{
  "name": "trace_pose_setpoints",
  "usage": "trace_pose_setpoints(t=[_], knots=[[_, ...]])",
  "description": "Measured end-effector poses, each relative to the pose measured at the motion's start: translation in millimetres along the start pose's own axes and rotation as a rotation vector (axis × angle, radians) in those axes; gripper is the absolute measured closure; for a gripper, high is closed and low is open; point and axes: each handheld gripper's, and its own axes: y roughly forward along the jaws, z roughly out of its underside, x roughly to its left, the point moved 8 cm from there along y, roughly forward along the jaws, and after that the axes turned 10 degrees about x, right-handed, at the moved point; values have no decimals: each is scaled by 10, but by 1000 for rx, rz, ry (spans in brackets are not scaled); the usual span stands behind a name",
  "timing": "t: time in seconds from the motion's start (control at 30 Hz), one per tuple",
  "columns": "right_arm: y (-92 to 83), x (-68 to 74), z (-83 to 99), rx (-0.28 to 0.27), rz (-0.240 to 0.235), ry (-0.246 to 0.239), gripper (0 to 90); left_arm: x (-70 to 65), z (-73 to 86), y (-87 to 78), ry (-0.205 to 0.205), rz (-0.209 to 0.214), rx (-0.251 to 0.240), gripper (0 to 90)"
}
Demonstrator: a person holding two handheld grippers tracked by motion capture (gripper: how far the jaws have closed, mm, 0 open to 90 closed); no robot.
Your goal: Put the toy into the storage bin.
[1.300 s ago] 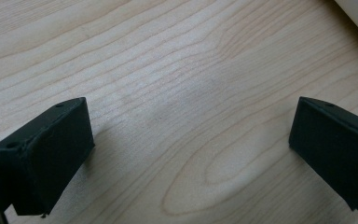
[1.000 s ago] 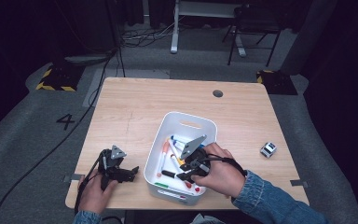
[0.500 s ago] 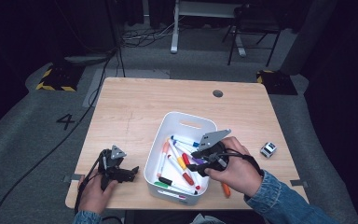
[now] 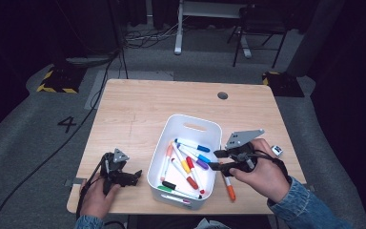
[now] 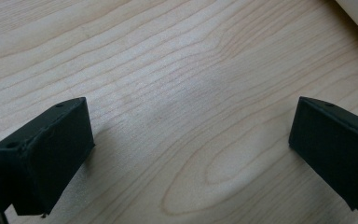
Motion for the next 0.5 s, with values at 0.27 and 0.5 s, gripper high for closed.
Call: trace_pose_setpoints(t=[0.27, 0.5], knots=[[-136, -181, 162, -16, 33, 60, 535, 0, 0, 0, 0, 0, 0, 0], [-93, -323, 332, 5, 49, 106, 536, 0, 0, 0, 0, 0, 0, 0]])
